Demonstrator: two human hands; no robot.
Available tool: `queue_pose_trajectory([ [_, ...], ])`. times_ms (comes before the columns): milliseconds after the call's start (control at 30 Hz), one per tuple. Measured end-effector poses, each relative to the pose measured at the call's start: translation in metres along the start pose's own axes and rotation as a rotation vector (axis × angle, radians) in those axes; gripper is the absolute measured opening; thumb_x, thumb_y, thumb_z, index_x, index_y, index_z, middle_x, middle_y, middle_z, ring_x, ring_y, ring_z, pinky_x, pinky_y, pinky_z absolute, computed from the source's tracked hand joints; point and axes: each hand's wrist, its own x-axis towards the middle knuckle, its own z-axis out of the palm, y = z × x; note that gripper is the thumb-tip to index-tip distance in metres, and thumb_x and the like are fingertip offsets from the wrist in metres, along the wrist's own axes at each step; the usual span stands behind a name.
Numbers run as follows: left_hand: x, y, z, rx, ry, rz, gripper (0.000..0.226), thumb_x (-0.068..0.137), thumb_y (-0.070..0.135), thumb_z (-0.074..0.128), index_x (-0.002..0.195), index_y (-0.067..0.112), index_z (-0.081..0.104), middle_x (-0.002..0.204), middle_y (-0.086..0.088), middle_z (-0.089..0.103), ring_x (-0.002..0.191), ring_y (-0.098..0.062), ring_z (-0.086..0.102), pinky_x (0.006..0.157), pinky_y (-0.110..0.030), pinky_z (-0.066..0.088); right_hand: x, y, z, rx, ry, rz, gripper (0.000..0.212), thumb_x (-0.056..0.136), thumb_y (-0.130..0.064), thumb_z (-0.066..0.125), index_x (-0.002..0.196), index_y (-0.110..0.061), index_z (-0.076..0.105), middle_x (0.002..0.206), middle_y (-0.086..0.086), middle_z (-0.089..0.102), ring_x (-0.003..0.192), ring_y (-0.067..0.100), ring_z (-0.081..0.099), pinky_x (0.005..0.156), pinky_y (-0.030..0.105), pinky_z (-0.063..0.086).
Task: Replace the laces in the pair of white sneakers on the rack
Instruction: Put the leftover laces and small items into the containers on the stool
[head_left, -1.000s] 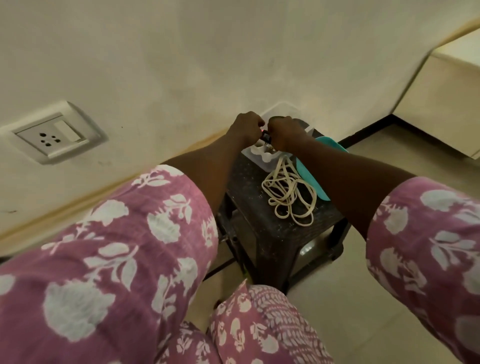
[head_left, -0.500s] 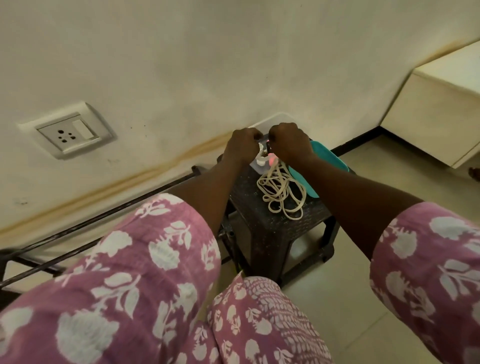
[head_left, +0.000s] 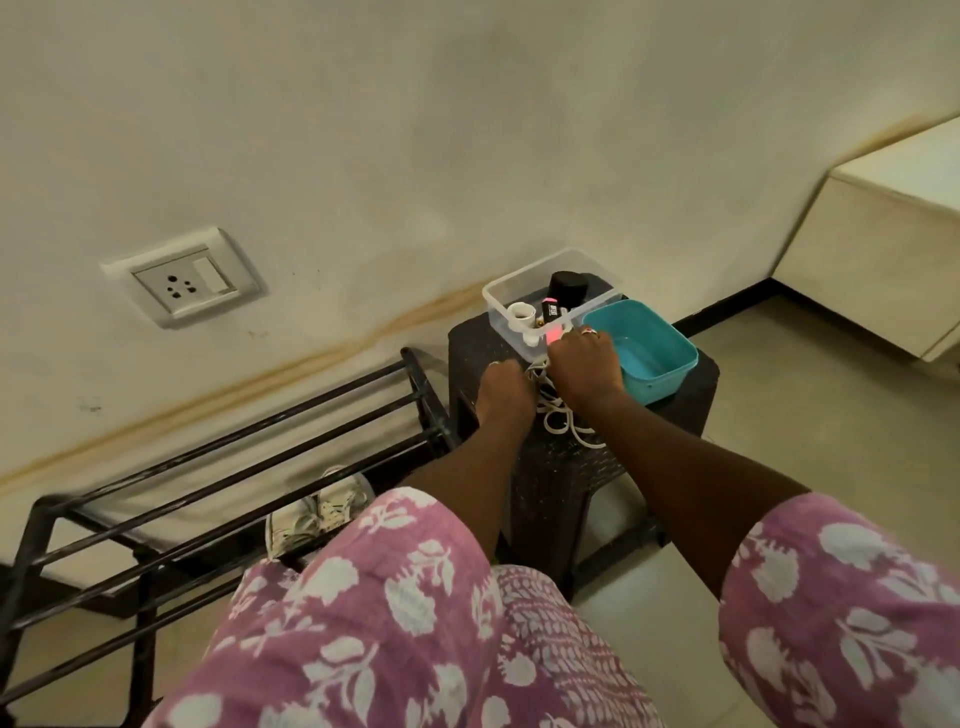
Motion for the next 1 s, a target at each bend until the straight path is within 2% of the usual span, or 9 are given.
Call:
queue_pose_trajectory([
  [200, 0.004, 0.004, 0.001, -0.026, 0.014, -0.019, 0.022, 0.097, 0.017, 0.047, 0.106, 0.005, 0.063, 0.107, -0.016, 0.065, 0.097, -0.029, 0.062, 0.081, -0.038, 0.051, 0.007, 0.004, -0.007, 0.047, 0.03, -0.008, 0.021, 0.094, -0.013, 0.051, 0.108, -0.009, 0.065, 0.101, 0.012, 0.068, 0.099, 0.026, 0.062, 0.08, 0.034, 0.048],
  [300, 0.006, 0.008, -0.01, -0.041, 0.059, 0.068, 0.026, 0.096, 0.02, 0.049, 0.111, 0.005, 0.063, 0.109, -0.016, 0.065, 0.098, -0.03, 0.062, 0.084, -0.04, 0.052, 0.012, 0.012, -0.02, 0.181, 0.079, 0.07, 0.02, 0.094, -0.012, 0.051, 0.11, -0.008, 0.063, 0.1, 0.015, 0.068, 0.094, 0.03, 0.064, 0.073, 0.036, 0.051],
  [433, 0.005, 0.022, -0.027, -0.063, 0.145, 0.188, 0.028, 0.095, 0.021, 0.05, 0.111, 0.004, 0.065, 0.106, -0.018, 0.067, 0.095, -0.032, 0.063, 0.081, -0.039, 0.052, 0.023, 0.025, -0.047, 0.404, 0.153, 0.114, 0.023, 0.097, -0.009, 0.045, 0.118, -0.005, 0.054, 0.104, 0.018, 0.066, 0.094, 0.032, 0.065, 0.074, 0.037, 0.051],
  [567, 0.008, 0.05, -0.051, -0.24, 0.197, 0.233, 0.023, 0.093, 0.019, 0.051, 0.104, 0.001, 0.061, 0.098, -0.02, 0.067, 0.092, -0.034, 0.061, 0.073, -0.036, 0.044, 0.03, 0.035, -0.083, 0.447, 0.207, 0.115, 0.016, 0.095, -0.001, 0.042, 0.109, -0.002, 0.048, 0.095, 0.021, 0.062, 0.085, 0.038, 0.06, 0.064, 0.035, 0.038],
  [633, 0.011, 0.064, -0.067, -0.365, 0.196, 0.226, 0.021, 0.093, 0.015, 0.05, 0.107, 0.001, 0.056, 0.098, -0.021, 0.067, 0.09, -0.035, 0.063, 0.075, -0.038, 0.049, 0.033, 0.042, -0.103, 0.453, 0.259, 0.131, 0.019, 0.092, 0.002, 0.04, 0.108, 0.0, 0.049, 0.094, 0.022, 0.061, 0.084, 0.039, 0.058, 0.063, 0.034, 0.033],
  [733, 0.016, 0.08, -0.092, -0.447, 0.212, 0.251, 0.02, 0.093, 0.008, 0.047, 0.111, 0.002, 0.053, 0.097, -0.023, 0.066, 0.087, -0.036, 0.064, 0.08, -0.045, 0.053, 0.037, 0.054, -0.134, 0.425, 0.345, 0.144, 0.022, 0.094, -0.001, 0.041, 0.111, 0.001, 0.055, 0.099, 0.022, 0.064, 0.09, 0.037, 0.059, 0.069, 0.036, 0.04],
  [800, 0.019, 0.09, -0.111, -0.426, 0.233, 0.303, 0.022, 0.094, 0.006, 0.045, 0.113, 0.002, 0.054, 0.099, -0.023, 0.066, 0.089, -0.037, 0.063, 0.082, -0.045, 0.053, 0.041, 0.062, -0.155, 0.392, 0.388, 0.142, 0.023, 0.096, -0.003, 0.041, 0.111, 0.001, 0.058, 0.103, 0.021, 0.064, 0.094, 0.035, 0.059, 0.076, 0.036, 0.045],
  [900, 0.026, 0.096, -0.139, -0.368, 0.278, 0.378, 0.024, 0.094, 0.002, 0.042, 0.111, -0.003, 0.059, 0.101, -0.025, 0.065, 0.094, -0.039, 0.062, 0.085, -0.046, 0.05, 0.048, 0.07, -0.187, 0.423, 0.475, 0.185, 0.025, 0.096, -0.002, 0.037, 0.111, 0.002, 0.057, 0.105, 0.023, 0.062, 0.096, 0.036, 0.058, 0.078, 0.037, 0.044],
  [1000, 0.027, 0.096, -0.166, -0.447, 0.304, 0.382, 0.027, 0.092, -0.005, 0.039, 0.106, -0.007, 0.062, 0.1, -0.026, 0.065, 0.085, -0.034, 0.062, 0.074, -0.035, 0.052, 0.054, 0.076, -0.223, 0.476, 0.561, 0.263, 0.03, 0.094, 0.002, 0.031, 0.115, 0.001, 0.053, 0.107, 0.023, 0.059, 0.099, 0.037, 0.054, 0.077, 0.037, 0.04],
])
